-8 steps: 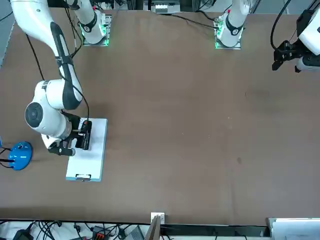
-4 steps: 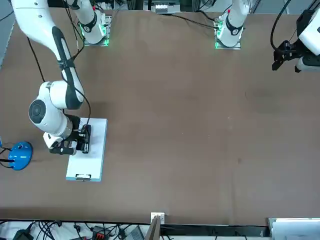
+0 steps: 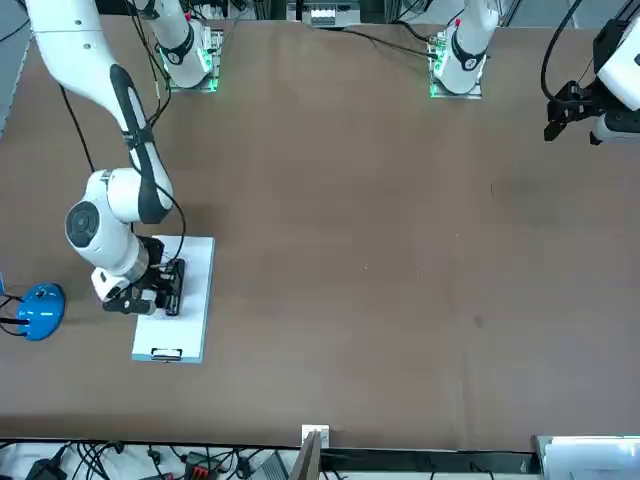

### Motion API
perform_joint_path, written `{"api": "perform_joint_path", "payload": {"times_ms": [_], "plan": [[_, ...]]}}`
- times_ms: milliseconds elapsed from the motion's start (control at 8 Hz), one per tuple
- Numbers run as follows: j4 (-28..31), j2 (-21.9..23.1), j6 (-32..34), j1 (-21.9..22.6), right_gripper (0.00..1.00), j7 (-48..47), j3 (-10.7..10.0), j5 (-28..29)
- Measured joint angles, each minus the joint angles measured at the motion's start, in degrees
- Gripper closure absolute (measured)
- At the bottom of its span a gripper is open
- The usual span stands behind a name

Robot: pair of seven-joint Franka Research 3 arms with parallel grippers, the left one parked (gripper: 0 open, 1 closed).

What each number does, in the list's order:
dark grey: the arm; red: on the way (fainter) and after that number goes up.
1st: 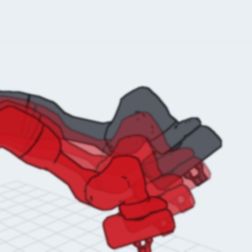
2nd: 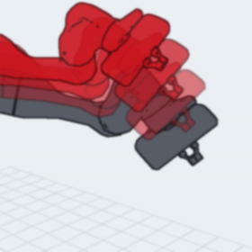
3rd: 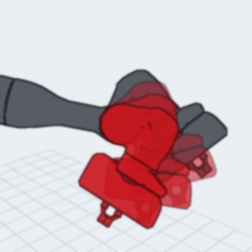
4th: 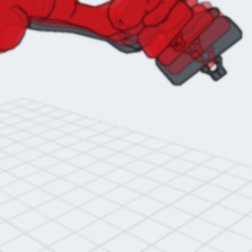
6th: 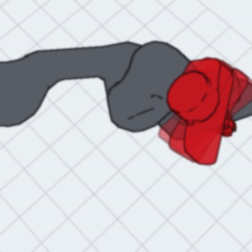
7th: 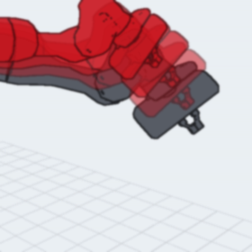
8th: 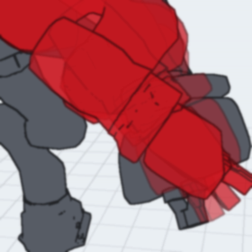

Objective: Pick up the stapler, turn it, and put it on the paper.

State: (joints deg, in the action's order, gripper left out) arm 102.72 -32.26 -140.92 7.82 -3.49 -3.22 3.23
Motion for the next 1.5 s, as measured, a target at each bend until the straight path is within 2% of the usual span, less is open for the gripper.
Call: {"api": "perform_joint_path", "payload": {"times_ms": [1500], "plan": [[0.36,-1.22,-3.54,-0.01,0.56,2.41,-0.08,-0.04]]}}
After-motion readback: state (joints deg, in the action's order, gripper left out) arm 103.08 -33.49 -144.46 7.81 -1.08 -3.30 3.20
